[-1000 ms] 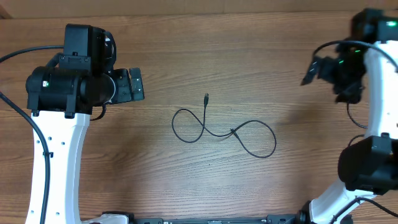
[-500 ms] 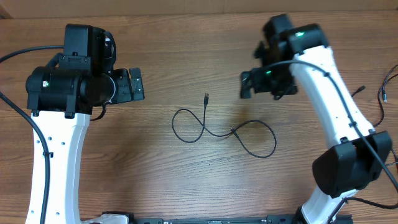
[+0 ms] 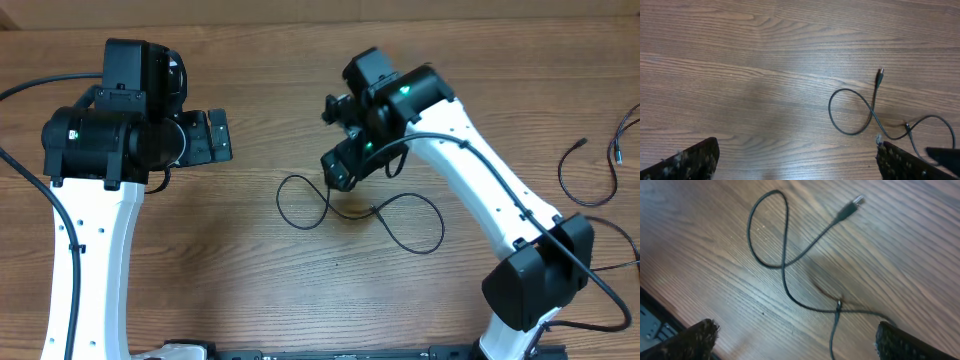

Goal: Untangle cables
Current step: 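Move the right gripper back left over the last cable in the center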

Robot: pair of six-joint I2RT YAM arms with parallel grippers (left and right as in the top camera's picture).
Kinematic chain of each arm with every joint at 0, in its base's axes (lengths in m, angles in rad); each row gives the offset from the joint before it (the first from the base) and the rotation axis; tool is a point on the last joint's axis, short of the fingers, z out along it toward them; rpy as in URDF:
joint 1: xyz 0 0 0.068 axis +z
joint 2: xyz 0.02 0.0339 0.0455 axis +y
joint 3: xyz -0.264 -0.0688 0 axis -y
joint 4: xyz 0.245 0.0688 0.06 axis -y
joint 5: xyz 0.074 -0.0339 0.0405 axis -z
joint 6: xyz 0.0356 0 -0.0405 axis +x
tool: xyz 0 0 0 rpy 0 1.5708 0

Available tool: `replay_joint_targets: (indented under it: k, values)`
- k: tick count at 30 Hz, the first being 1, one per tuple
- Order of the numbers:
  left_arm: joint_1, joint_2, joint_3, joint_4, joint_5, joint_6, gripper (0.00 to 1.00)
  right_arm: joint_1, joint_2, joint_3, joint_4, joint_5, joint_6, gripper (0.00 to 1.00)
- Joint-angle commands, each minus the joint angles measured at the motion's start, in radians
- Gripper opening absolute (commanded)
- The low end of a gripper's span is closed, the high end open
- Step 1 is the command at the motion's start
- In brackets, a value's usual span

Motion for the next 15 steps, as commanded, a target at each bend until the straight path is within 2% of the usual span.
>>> replay_joint_targets:
  k: [1,15]
  values:
    - [-0.001,0.003,0.005,0.001,0.005,0.019,1.0,0.016,-0.031,-0.087,0.045,-0.012,-0.039,1.0]
    - [-0.001,0.003,0.005,0.001,0.005,0.019,1.0,0.018,-0.031,-0.406,0.373,-0.144,-0.039,1.0]
